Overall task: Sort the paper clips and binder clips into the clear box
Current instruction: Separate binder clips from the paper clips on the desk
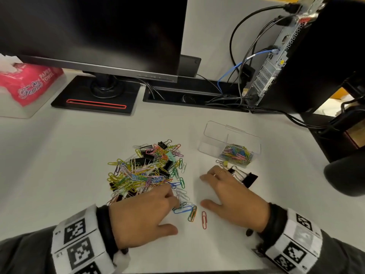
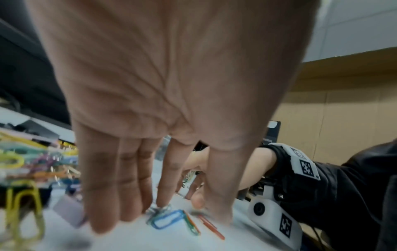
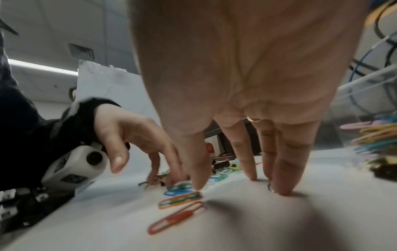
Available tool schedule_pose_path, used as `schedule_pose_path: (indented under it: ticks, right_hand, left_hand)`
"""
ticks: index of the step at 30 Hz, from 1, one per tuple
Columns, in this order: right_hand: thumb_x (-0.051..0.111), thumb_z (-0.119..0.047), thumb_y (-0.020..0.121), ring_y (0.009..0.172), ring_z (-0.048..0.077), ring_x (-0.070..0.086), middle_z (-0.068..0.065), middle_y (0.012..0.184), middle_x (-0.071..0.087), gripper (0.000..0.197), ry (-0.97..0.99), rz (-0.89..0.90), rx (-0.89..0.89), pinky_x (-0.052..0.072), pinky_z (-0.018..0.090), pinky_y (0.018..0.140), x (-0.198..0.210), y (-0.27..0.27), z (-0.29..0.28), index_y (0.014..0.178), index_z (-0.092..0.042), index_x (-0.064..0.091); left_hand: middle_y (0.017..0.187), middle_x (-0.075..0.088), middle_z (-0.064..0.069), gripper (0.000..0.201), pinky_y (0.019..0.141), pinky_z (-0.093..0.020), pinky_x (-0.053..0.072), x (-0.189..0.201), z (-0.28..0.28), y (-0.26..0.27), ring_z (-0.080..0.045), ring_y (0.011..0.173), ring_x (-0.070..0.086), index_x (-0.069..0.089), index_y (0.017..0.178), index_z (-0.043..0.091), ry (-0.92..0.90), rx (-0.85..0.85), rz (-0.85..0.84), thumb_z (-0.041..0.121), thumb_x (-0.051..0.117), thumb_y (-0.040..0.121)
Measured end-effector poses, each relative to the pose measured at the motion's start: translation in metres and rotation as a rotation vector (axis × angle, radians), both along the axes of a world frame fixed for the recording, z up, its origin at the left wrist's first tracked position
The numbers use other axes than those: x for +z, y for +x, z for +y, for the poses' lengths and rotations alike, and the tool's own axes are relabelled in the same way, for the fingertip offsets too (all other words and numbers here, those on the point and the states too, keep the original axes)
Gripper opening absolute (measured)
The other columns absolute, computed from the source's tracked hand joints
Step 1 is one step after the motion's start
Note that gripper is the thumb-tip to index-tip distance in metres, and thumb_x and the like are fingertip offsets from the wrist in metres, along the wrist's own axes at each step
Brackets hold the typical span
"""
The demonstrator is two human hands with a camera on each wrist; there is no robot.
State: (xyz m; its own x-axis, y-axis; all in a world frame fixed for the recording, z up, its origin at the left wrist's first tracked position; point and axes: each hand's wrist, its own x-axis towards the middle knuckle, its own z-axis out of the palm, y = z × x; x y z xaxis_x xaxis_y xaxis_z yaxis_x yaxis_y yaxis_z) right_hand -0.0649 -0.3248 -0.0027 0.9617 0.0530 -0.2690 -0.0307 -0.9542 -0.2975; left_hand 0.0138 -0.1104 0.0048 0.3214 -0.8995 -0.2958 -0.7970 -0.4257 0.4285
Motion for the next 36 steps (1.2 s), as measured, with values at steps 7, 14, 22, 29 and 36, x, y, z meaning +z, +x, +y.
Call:
schedule_pose_path:
  ticks: [7,14,22,29,36]
  right_hand:
    - [0.054,-0.028,0.093,0.129,0.009,0.035,-0.002,0.142,0.036,0.057,0.147,-0.052,0.146,0.019,0.006,0.103,0.011,0.028,0.002,0.144,-0.014,0.033]
    - [0.069,-0.056,0.075,0.136,0.017,0.030,0.003,0.152,0.029,0.098,0.054,0.023,0.197,0.023,0.022,0.113,0.007,0.059,0.014,0.149,-0.013,0.021]
    - [0.066,-0.044,0.083,0.129,0.017,0.038,0.001,0.144,0.039,0.083,0.006,0.062,0.216,0.033,0.030,0.107,0.010,0.035,0.020,0.148,-0.022,0.020]
    - [0.064,-0.042,0.085,0.122,0.018,0.044,0.002,0.136,0.045,0.069,0.052,-0.027,0.274,0.037,0.031,0.102,0.006,0.040,0.021,0.141,-0.018,0.033]
    - [0.067,-0.053,0.078,0.125,0.022,0.040,0.002,0.143,0.042,0.081,-0.031,-0.020,0.366,0.037,0.035,0.104,0.003,0.043,0.028,0.143,-0.017,0.035]
  left_hand:
    - [0.146,0.017,0.021,0.062,0.097,0.005,0.013,0.012,-0.001,0.013,0.017,0.123,0.027,0.025,0.146,0.029,-0.128,-0.004,0.089,0.044,0.053,0.092]
    - [0.141,0.025,0.022,0.058,0.105,-0.011,0.025,0.039,0.017,0.047,0.005,0.127,0.034,0.035,0.142,0.034,-0.147,0.135,-0.074,0.053,0.048,0.089]
    - [0.122,0.035,0.032,0.060,0.090,-0.004,0.032,0.053,0.039,0.073,0.012,0.112,0.041,0.042,0.133,0.042,-0.159,0.214,-0.094,0.068,0.039,0.078]
    - [0.123,0.036,0.030,0.053,0.078,0.000,0.033,0.053,0.037,0.070,0.011,0.113,0.041,0.042,0.132,0.042,-0.133,0.206,-0.066,0.062,0.042,0.083]
    - [0.125,0.038,0.028,0.050,0.075,0.001,0.033,0.053,0.038,0.070,0.008,0.114,0.043,0.041,0.132,0.044,-0.126,0.206,-0.065,0.061,0.044,0.085]
